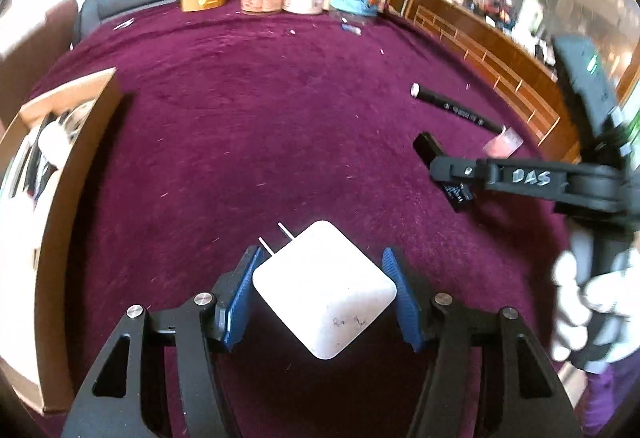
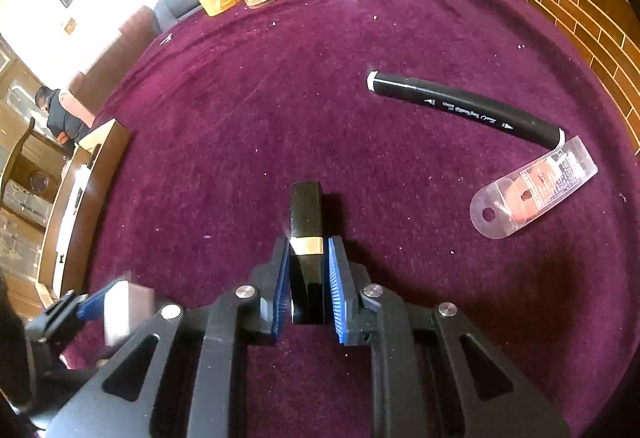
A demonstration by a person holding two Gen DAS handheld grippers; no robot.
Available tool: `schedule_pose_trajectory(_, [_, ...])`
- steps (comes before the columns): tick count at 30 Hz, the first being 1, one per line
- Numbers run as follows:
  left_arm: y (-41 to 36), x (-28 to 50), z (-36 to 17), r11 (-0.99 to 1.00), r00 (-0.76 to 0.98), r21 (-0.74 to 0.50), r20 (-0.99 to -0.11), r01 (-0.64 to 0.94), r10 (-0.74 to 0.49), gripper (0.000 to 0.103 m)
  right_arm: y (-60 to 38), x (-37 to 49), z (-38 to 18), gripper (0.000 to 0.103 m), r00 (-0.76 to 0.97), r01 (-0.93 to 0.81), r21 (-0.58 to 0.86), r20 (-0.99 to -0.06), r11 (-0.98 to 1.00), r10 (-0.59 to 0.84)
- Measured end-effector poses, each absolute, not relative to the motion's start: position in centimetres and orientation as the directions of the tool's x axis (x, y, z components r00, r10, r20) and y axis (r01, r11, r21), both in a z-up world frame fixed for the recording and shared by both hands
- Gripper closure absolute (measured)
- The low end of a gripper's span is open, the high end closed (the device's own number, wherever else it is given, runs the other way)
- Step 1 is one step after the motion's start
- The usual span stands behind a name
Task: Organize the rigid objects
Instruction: 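Carry the charger into the box with the left gripper while the right carries the black marker there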
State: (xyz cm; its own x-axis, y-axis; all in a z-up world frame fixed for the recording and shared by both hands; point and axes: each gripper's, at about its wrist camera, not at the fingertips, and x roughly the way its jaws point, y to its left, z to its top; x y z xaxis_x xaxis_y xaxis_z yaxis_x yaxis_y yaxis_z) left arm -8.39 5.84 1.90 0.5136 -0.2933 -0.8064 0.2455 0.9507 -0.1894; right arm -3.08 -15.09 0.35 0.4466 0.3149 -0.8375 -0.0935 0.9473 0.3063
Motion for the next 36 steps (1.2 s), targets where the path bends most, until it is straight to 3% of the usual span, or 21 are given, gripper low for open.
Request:
schedule_pose_trajectory(3, [7.7, -9.5, 3.4, 0.946, 0.538, -0.231, -0.780, 0.226, -0.319, 0.048, -14.6, -3.5, 0.4, 0.088, 0.462, -0.112, 0.285, -0.833, 0.952, 0.303])
schedule_pose_trajectory(7, [11.4, -11.1, 5.6, 0.946, 0.583, -0.266, -0.744, 0.187, -0.325, 0.048, -14.7, -3.8, 1.0, 0.088, 0.464, -0.126, 0.370, -0.798, 0.920, 0.384])
schedule_pose_trajectory(13, [19.4, -11.9, 7.4, 0.968, 0.655, -0.247, -0.725, 0.046, -0.216, 0.048, -12.2, -4.0, 2.9, 0.088, 0.448, -0.175, 0.450, -0.756, 0.876, 0.478])
schedule_pose_trajectory(21, [29.7, -11.4, 4.6, 0.973, 0.606, -0.143, -0.796, -0.180, -0.005, 0.048, -4.6, -3.7, 4.6, 0.087, 0.369, -0.297, 0.487, -0.735, 0.821, 0.569])
schedule_pose_trajectory(29, [33.9, -9.1, 1.0, 0.971, 0.516, -0.104, -0.856, -0.217, 0.023, 0.047, 3.1, -3.7, 5.7, 0.087, 0.294, -0.402, 0.495, -0.728, 0.771, 0.620])
schedule_pose_trajectory(36, [35.2, -7.1, 0.3, 0.973, 0.534, -0.053, -0.842, -0.225, 0.078, 0.046, 9.3, -2.7, 5.9, 0.087, 0.217, -0.444, 0.513, -0.734, 0.734, 0.644])
